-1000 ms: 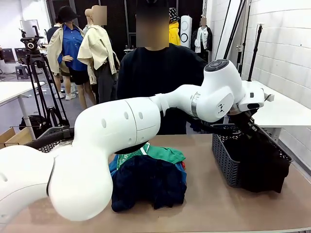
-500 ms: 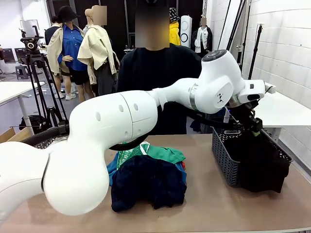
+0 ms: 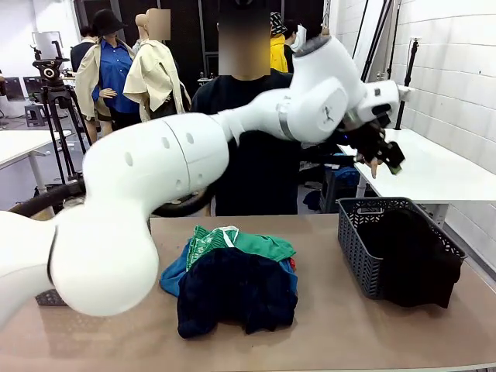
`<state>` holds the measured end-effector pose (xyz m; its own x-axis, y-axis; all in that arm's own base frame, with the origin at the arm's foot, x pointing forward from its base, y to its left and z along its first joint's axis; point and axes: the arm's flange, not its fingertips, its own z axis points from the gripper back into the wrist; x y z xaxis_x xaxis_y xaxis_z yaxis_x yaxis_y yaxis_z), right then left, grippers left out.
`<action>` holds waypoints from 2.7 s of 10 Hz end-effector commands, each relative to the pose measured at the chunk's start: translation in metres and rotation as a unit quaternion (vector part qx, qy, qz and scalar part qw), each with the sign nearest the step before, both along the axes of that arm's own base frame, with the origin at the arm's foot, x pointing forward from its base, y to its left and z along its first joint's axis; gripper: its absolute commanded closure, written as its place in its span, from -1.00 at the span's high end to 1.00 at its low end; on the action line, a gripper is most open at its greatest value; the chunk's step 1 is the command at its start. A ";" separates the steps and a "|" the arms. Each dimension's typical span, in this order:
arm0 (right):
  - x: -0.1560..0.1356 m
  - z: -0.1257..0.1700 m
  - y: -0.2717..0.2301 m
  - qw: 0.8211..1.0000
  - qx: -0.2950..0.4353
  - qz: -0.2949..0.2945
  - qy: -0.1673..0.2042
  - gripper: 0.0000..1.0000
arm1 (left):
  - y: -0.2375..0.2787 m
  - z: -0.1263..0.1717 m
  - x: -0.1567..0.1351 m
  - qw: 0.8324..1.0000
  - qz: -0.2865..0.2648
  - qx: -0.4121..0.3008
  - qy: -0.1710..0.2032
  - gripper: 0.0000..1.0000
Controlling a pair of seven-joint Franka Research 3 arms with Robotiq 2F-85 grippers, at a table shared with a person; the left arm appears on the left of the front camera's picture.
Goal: Sort the tops and bottoms.
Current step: Sort the clothes according to human instructions, then lift clothes from the center of the table with your right hand.
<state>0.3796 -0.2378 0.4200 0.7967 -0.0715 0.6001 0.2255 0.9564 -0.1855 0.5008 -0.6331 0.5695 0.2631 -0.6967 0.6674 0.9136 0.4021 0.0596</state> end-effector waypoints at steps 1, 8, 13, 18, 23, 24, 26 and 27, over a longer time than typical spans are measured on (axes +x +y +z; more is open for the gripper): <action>0.000 0.000 0.000 1.000 0.001 -0.001 0.000 1.00 | 0.051 0.018 -0.002 0.996 0.056 0.065 0.010 0.74; 0.000 0.000 0.000 1.000 0.001 -0.001 0.000 1.00 | 0.300 0.034 -0.052 0.911 0.380 0.150 0.049 0.74; 0.000 0.000 0.000 1.000 0.001 -0.001 0.000 1.00 | 0.459 -0.003 -0.103 0.825 0.551 0.061 0.112 0.74; 0.000 0.000 0.000 1.000 0.001 -0.001 0.000 1.00 | 0.475 0.017 -0.063 0.848 0.530 -0.018 0.005 0.74; 0.000 0.000 0.000 1.000 0.000 0.000 0.000 1.00 | 0.519 0.001 -0.051 0.844 0.533 0.030 0.055 0.74; 0.021 0.021 0.020 0.999 -0.021 0.036 -0.007 1.00 | 0.543 0.001 -0.039 0.851 0.518 0.036 0.075 0.74; 0.056 0.083 0.066 0.988 -0.012 0.136 -0.074 1.00 | 0.596 0.003 -0.044 0.811 0.578 0.016 0.088 0.74; 0.067 0.113 0.092 0.980 -0.017 0.172 -0.093 1.00 | 0.618 0.002 -0.049 0.793 0.604 0.020 0.080 0.74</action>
<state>0.4369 -0.1442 0.5135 0.6834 0.1583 0.7127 0.0198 0.9718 -0.2349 0.4607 -0.0279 0.5653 0.8378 0.0744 0.5408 -0.0938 0.9956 0.0084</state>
